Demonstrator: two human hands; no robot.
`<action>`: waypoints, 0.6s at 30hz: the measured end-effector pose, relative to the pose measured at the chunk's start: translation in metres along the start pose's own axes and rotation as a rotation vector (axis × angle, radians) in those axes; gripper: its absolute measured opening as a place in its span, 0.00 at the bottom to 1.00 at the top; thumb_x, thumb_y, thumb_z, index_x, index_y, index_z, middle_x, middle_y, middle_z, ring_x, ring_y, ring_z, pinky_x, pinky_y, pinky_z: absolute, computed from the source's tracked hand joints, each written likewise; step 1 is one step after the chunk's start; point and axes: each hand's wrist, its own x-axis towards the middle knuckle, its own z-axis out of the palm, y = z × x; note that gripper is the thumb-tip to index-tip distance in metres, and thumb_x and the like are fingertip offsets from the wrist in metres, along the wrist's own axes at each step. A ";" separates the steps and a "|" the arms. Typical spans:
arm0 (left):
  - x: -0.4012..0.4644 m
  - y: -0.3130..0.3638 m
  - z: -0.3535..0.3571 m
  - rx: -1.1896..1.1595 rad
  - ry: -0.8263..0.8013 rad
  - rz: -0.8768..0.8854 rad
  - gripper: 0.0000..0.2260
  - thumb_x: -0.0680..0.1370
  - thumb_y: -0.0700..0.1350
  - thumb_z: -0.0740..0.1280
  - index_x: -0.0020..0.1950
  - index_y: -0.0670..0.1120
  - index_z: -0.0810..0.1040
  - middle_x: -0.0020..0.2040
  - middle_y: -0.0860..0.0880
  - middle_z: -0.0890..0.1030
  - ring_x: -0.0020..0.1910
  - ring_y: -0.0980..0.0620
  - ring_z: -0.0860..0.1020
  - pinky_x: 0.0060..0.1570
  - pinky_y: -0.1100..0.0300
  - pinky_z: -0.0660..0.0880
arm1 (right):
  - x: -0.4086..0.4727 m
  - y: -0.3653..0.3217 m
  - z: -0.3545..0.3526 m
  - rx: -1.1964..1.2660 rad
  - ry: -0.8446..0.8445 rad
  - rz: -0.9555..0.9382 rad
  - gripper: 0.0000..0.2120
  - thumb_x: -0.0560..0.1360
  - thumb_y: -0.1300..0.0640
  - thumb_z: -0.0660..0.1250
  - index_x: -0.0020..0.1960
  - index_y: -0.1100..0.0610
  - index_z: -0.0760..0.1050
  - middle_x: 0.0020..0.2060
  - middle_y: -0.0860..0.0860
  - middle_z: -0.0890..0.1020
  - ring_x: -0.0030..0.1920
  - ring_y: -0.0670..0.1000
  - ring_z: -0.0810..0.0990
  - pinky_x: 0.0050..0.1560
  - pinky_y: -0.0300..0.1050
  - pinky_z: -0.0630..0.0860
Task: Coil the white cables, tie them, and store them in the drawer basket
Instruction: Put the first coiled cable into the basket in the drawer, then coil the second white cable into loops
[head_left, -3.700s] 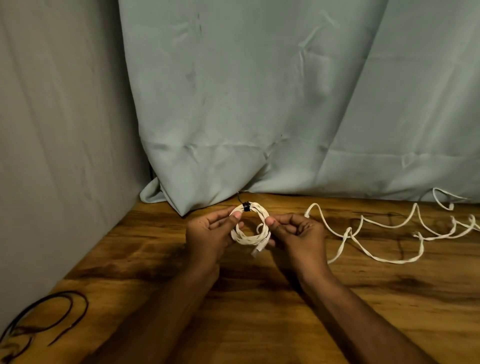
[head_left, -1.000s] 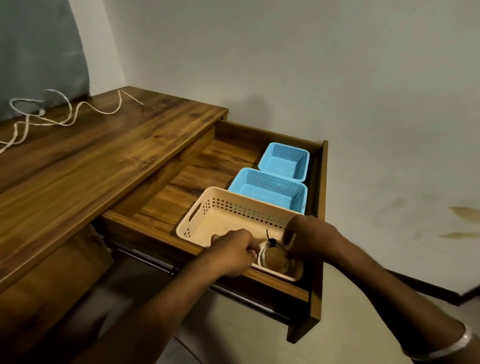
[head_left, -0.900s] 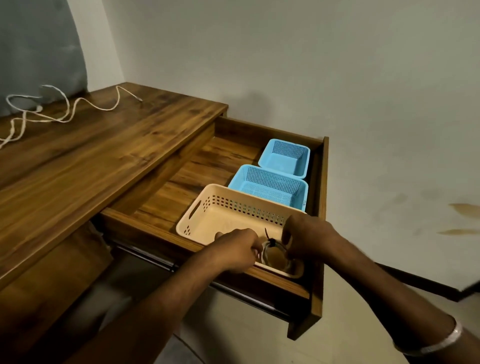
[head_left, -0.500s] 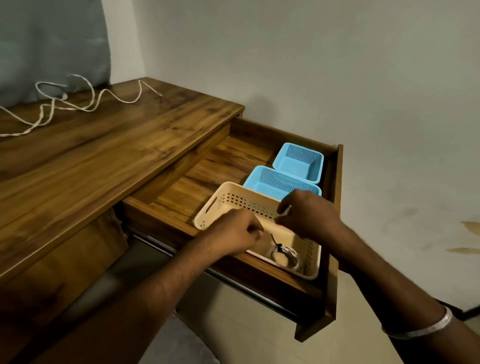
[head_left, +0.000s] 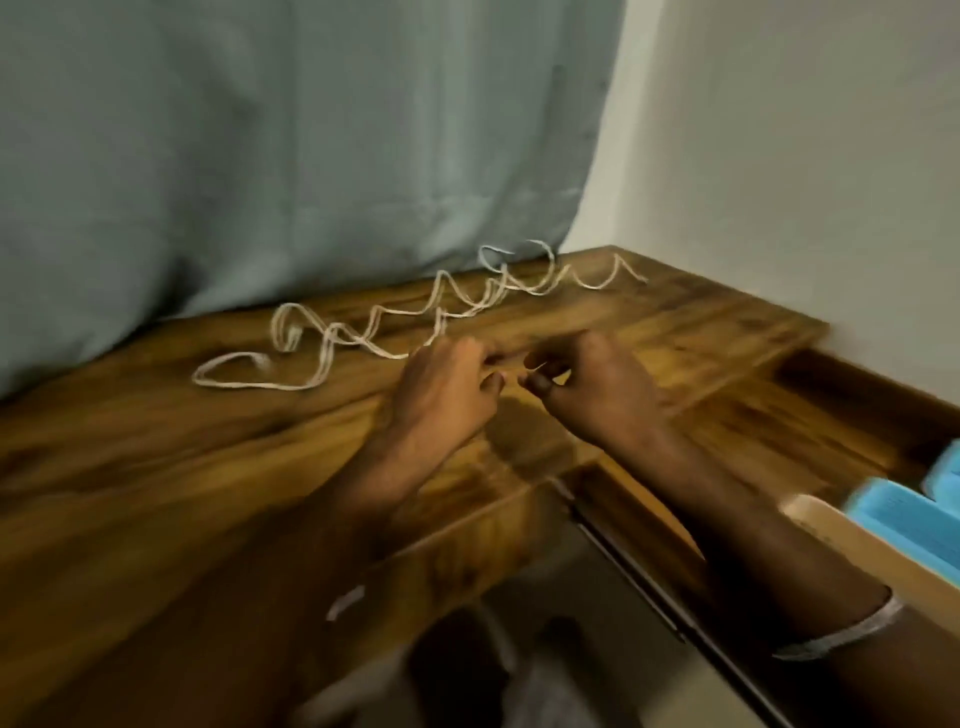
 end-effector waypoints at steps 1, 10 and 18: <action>-0.001 -0.027 -0.011 0.013 0.025 -0.043 0.15 0.76 0.52 0.70 0.63 0.55 0.81 0.55 0.50 0.85 0.55 0.48 0.82 0.54 0.50 0.79 | 0.012 -0.021 0.019 0.036 -0.013 -0.030 0.09 0.75 0.44 0.74 0.54 0.45 0.85 0.44 0.42 0.88 0.49 0.45 0.85 0.45 0.44 0.78; -0.055 -0.214 -0.035 0.065 0.089 -0.301 0.17 0.78 0.40 0.68 0.66 0.45 0.80 0.67 0.45 0.79 0.66 0.43 0.77 0.66 0.53 0.70 | 0.048 -0.151 0.180 -0.086 -0.019 -0.428 0.33 0.73 0.54 0.72 0.77 0.49 0.67 0.79 0.54 0.68 0.81 0.56 0.63 0.75 0.58 0.67; -0.027 -0.247 -0.022 -0.091 0.145 -0.272 0.14 0.73 0.36 0.65 0.56 0.45 0.82 0.54 0.46 0.83 0.54 0.45 0.79 0.52 0.52 0.74 | 0.098 -0.186 0.227 -0.237 -0.044 -0.676 0.17 0.72 0.47 0.68 0.55 0.54 0.84 0.53 0.55 0.85 0.60 0.57 0.81 0.74 0.52 0.62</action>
